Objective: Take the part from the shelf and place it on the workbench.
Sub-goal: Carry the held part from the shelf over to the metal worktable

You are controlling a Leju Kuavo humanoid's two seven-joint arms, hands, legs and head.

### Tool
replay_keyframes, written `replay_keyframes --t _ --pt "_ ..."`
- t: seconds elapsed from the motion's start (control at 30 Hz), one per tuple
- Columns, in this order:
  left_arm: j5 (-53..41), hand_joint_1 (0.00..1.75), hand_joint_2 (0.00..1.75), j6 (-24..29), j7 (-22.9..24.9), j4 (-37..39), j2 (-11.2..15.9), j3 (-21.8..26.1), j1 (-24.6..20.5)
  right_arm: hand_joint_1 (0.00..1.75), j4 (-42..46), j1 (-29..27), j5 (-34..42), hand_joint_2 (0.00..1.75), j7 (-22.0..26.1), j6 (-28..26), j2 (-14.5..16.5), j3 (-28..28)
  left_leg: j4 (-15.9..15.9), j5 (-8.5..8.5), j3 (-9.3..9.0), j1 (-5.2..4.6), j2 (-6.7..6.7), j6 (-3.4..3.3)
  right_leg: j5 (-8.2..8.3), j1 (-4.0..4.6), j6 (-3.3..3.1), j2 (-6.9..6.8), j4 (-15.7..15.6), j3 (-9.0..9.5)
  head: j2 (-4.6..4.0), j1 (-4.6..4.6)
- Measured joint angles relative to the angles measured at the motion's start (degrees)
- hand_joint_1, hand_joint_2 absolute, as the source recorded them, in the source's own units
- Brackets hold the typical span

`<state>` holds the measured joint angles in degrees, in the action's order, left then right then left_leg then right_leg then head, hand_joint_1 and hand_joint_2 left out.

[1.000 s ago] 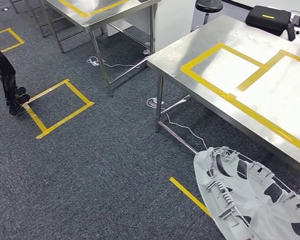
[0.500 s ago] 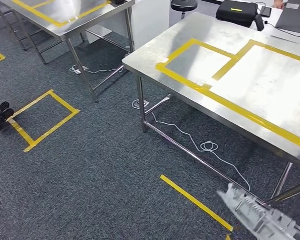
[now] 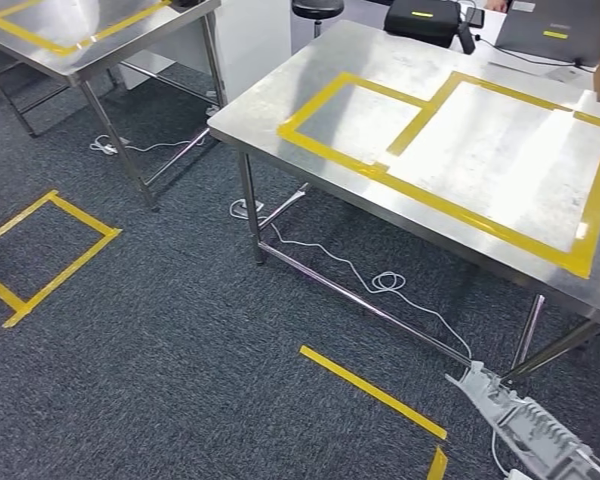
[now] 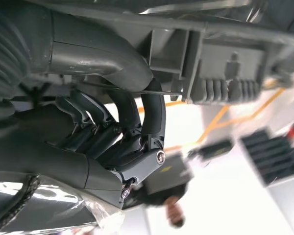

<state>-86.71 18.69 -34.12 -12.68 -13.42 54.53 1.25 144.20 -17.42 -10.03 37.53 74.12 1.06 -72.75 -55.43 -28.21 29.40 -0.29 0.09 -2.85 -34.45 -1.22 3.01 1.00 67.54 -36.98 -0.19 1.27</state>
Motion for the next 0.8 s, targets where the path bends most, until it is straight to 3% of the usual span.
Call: replay_keyframes --t 0.03,0.07,0.1,0.2,0.27,0.33,0.4,0.47,0.53,0.57,0.6,0.63,0.7,0.73,0.8 --pt "0.0 0.0 0.0 0.0 0.0 0.0 -0.1 0.0 0.1 1.75 0.2 0.9 -0.1 1.75 0.2 0.3 0.7 -1.3 0.0 -0.01 0.07 -0.02 0.65 0.0 -1.36 -0.08 0.28 -0.29 3.4 -1.47 0.0 -0.04" --pt "0.1 0.0 0.0 0.0 0.0 0.0 -0.1 0.0 0.1 1.75 0.3 1.6 -0.1 1.75 0.3 0.5 1.3 -2.3 -0.1 -0.03 0.11 -0.02 1.29 0.04 -1.72 -0.21 0.56 -0.47 5.3 -2.14 0.0 -0.04" --pt "0.1 0.0 0.0 0.0 0.0 0.0 -0.1 0.0 0.1 1.75 0.4 2.2 -0.2 1.75 0.3 0.6 1.7 -3.2 -0.2 -0.09 0.14 0.03 1.82 0.13 -0.94 -0.35 0.81 -0.67 4.8 -1.66 0.0 -0.04" --pt "0.2 0.0 0.0 -0.1 -0.4 0.0 -0.2 0.0 0.1 1.75 0.8 3.4 -0.4 1.75 0.4 0.7 2.5 -5.0 -1.1 -0.71 0.16 0.2 2.9 1.02 3.75 -0.74 1.42 -2.45 -6.0 4.49 0.01 -0.14" --pt "0.3 0.0 0.0 -0.5 -0.9 0.0 -0.2 0.0 0.0 1.75 1.0 3.9 -0.7 1.75 0.4 0.8 2.8 -5.7 -1.9 -1.13 0.21 -0.03 3.24 1.73 4.44 -0.66 0.88 -3.17 -10.0 6.68 0.0 -0.12" --pt "0.4 0.0 0.0 -0.9 -1.2 0.0 -0.1 0.0 -0.1 1.75 1.0 4.3 -0.8 1.75 0.3 0.8 2.9 -6.1 -2.1 -1.21 0.16 -0.12 3.57 2.11 4.32 -0.57 -0.03 -2.57 -9.8 6.41 -0.01 -0.01" --pt "0.5 0.0 0.0 -1.3 -1.3 0.0 -0.1 0.0 -0.2 1.75 1.0 4.7 -0.6 1.75 -0.1 0.8 2.8 -6.2 -3.1 -2.27 0.45 0.08 3.04 2.6 4.57 -0.66 -0.8 -2.11 -9.8 6.42 -0.01 0.05" --pt "0.5 0.0 0.0 -1.5 -1.4 0.0 -0.1 0.0 -0.3 1.75 1.0 5.2 0.6 1.75 -1.3 0.8 2.5 -6.4 -8.3 -5.68 2.51 0.27 1.54 3.08 4.92 -0.69 -1.54 -1.57 -9.9 6.52 -0.01 0.21" --pt "0.5 0.0 0.0 -1.6 -1.8 0.0 -0.1 0.0 -0.3 1.75 0.8 5.8 3.0 1.75 -3.6 0.8 1.7 -6.7 -16.1 -9.26 5.85 0.32 0.7 3.17 5.08 -0.54 -1.81 -0.81 -9.8 6.24 0.0 0.31" --pt "0.5 0.0 0.0 -1.6 -2.0 0.0 0.0 0.0 -0.3 1.75 0.7 6.1 4.4 1.75 -4.8 0.8 1.1 -6.9 -18.5 -9.72 6.92 0.31 0.61 3.08 5.1 -0.44 -1.85 -0.36 -9.8 6.17 0.0 0.31" --pt "0.4 0.0 0.0 -1.7 -2.3 0.0 0.0 0.0 -0.3 1.75 0.5 6.3 5.8 1.75 -6.2 0.8 0.4 -7.2 -18.8 -9.0 7.11 0.3 0.55 2.88 5.11 -0.34 -1.86 0.15 -9.8 6.18 0.0 0.32" --pt "0.4 0.0 0.0 -1.7 -2.5 0.0 0.0 0.0 -0.3 1.75 0.4 6.6 7.6 1.75 -7.8 0.8 -0.3 -7.4 -16.8 -7.18 6.29 0.27 0.39 2.57 5.12 -0.23 -1.86 0.7 -9.8 6.25 -0.01 0.33" --pt "0.2 0.0 0.0 -1.7 -2.8 0.0 0.1 0.0 -0.3 1.75 0.0 7.2 12.5 1.75 -12.7 0.8 -2.1 -7.8 -9.3 -2.81 3.13 0.18 -0.96 1.61 5.13 -0.06 -1.8 1.7 -9.8 6.36 0.0 0.29" --pt "0.2 0.0 0.0 -1.7 -2.9 0.0 0.1 0.0 -0.3 1.75 -0.2 7.5 15.2 1.75 -15.5 0.8 -3.1 -7.9 -6.1 -1.47 1.84 0.13 -1.75 1.19 5.18 -0.03 -1.67 2.21 -9.8 6.28 0.0 0.28" --pt "0.1 0.0 0.0 -1.7 -2.9 0.0 0.1 0.0 -0.4 1.75 -0.6 8.1 19.9 1.75 -20.4 0.8 -5.1 -8.1 -3.4 -1.1 0.94 -0.03 -2.58 0.7 5.49 -0.2 -1.09 3.06 -9.8 5.73 0.01 0.34"
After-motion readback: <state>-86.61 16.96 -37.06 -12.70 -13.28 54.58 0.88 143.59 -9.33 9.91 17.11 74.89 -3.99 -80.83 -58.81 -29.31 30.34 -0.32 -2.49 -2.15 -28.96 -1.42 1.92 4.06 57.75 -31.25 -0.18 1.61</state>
